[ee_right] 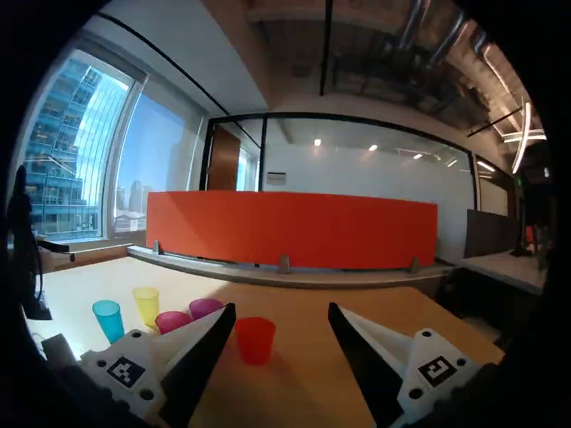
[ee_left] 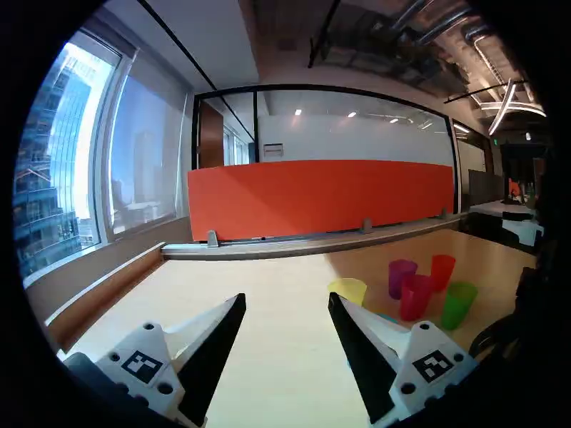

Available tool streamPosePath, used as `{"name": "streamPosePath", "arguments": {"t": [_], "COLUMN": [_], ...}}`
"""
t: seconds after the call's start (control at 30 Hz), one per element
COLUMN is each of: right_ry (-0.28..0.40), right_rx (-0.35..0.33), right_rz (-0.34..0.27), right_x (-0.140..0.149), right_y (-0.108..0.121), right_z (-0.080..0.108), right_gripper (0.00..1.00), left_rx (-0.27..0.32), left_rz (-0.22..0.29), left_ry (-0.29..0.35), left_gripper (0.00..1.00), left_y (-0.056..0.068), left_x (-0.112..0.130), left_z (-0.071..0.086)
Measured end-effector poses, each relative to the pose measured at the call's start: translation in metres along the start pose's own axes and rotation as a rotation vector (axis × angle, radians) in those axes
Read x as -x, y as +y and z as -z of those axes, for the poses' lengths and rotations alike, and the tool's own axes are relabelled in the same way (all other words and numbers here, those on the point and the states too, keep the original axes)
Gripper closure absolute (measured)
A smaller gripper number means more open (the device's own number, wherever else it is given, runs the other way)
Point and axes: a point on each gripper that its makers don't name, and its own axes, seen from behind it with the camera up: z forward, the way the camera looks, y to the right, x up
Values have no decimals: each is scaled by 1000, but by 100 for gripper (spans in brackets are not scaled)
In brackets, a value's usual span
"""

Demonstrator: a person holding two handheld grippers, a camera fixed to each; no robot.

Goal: Pour water

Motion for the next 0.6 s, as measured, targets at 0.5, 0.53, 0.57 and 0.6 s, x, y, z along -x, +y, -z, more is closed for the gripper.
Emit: {"name": "streamPosePath", "arguments": {"t": [0.5, 0.53, 0.57, 0.6], "right_ry": [52, 53, 54, 55], "right_rx": [39, 39, 38, 38], "right_rz": [-16, -22, -27, -31], "right_x": [-21, -21, -21, -20], "right_y": [8, 8, 8, 7], "right_z": [5, 5, 5, 5], "right_gripper": [0, 0, 0, 0], "left_rx": [-77, -81, -84, -87], "left_rz": [28, 27, 26, 26], "left_ry": [89, 93, 97, 100], "left_gripper": [15, 15, 15, 15], "left_y": [-10, -11, -11, -12], "left_x": [-13, -12, -11, -9], "left_z": [1, 0, 0, 0]}}
